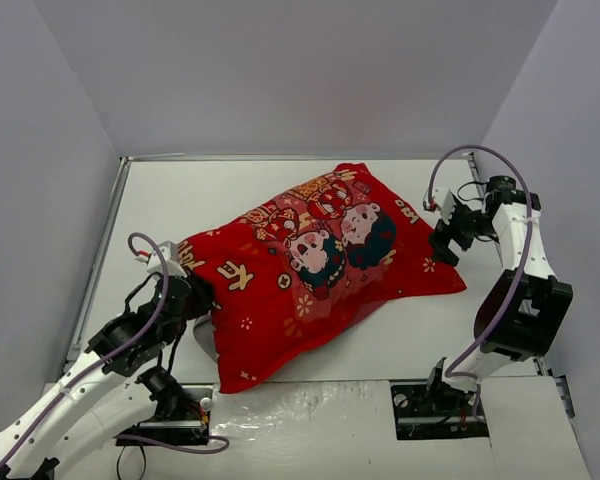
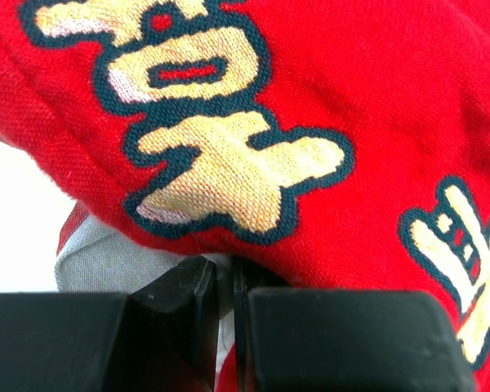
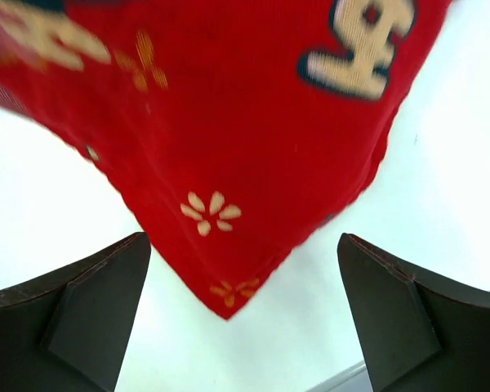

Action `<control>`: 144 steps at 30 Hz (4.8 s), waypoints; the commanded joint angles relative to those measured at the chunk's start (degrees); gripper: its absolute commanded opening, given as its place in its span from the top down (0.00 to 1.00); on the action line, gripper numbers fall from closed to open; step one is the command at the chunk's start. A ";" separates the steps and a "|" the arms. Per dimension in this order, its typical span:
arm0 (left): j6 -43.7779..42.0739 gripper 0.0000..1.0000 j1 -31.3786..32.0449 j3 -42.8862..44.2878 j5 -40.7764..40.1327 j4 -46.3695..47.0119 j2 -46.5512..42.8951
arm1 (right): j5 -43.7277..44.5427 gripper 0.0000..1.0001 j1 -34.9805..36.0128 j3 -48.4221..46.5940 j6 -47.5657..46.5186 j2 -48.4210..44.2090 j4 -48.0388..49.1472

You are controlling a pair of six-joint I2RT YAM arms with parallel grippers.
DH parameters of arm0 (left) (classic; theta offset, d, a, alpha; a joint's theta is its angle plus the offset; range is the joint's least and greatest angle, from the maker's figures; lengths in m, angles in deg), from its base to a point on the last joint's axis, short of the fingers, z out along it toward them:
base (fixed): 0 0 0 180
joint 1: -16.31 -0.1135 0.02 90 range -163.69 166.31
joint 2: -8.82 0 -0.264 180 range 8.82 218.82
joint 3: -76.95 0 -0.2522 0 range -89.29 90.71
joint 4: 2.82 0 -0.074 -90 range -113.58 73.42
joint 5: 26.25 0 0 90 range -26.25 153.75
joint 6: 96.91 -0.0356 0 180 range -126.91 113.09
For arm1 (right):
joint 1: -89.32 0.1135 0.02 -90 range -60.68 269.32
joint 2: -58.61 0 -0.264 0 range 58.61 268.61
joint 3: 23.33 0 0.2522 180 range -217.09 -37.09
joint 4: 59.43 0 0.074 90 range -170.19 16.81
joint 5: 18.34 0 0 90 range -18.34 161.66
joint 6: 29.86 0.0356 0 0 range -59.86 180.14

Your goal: Remove the pillowcase from the pillow

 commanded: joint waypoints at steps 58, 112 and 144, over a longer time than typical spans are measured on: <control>-4.87 0.98 -37.04 24.78 33.29 1.19 15.83 | 4.41 1.00 -22.16 11.69 35.60 2.41 31.51; 4.45 0.98 -2.85 -5.10 32.43 34.24 10.48 | 8.53 1.00 41.13 -23.82 53.43 6.36 22.90; 2.16 0.98 -2.67 9.05 5.00 6.28 -6.18 | -5.75 0.98 22.74 5.27 44.77 -8.47 35.14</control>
